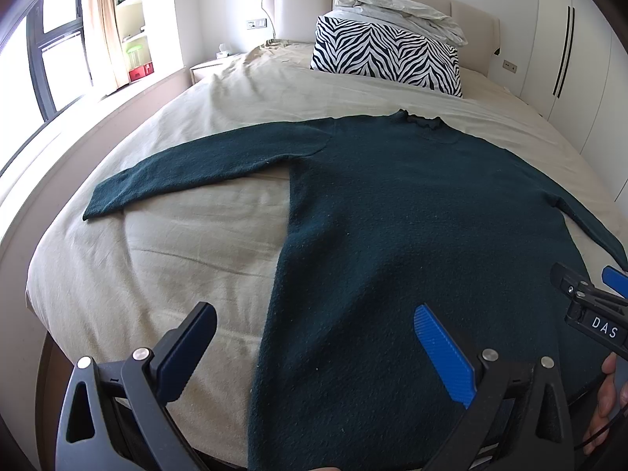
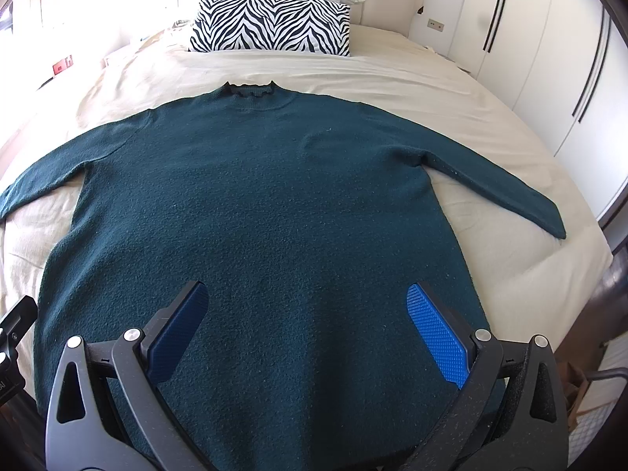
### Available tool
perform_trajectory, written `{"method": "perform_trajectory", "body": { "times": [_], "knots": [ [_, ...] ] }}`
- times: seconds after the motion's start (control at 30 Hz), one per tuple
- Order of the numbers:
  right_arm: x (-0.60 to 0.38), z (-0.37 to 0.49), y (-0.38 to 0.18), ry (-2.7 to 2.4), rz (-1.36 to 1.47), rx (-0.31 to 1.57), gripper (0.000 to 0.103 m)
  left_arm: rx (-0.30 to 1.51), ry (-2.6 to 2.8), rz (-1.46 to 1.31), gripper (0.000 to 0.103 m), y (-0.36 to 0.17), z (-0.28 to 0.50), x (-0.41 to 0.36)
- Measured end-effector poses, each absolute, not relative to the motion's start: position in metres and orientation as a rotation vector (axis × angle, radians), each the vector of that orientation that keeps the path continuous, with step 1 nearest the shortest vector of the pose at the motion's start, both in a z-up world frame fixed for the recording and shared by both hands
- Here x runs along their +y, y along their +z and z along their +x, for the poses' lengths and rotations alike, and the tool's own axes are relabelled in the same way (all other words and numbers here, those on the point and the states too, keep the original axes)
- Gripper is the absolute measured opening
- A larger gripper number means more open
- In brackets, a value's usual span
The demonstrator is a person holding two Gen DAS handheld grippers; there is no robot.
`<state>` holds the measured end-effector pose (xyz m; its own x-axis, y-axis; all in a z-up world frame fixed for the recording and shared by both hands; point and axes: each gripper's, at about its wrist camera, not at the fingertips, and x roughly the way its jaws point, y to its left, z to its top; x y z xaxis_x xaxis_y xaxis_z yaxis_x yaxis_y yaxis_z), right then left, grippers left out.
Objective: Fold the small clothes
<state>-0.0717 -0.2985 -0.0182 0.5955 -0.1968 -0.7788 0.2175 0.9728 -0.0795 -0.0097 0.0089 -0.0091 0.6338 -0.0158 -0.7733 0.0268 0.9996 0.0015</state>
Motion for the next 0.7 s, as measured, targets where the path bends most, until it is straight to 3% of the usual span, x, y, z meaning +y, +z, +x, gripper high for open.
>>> {"method": "perform_trajectory", "body": {
  "times": [0.7],
  "knots": [
    [-0.292,-0.071,-0.022,-0.235,0.008,0.909,0.103,0.886,-0.061,-0.059,0.103,-0.012,-0.013,0.023]
  ]
}}
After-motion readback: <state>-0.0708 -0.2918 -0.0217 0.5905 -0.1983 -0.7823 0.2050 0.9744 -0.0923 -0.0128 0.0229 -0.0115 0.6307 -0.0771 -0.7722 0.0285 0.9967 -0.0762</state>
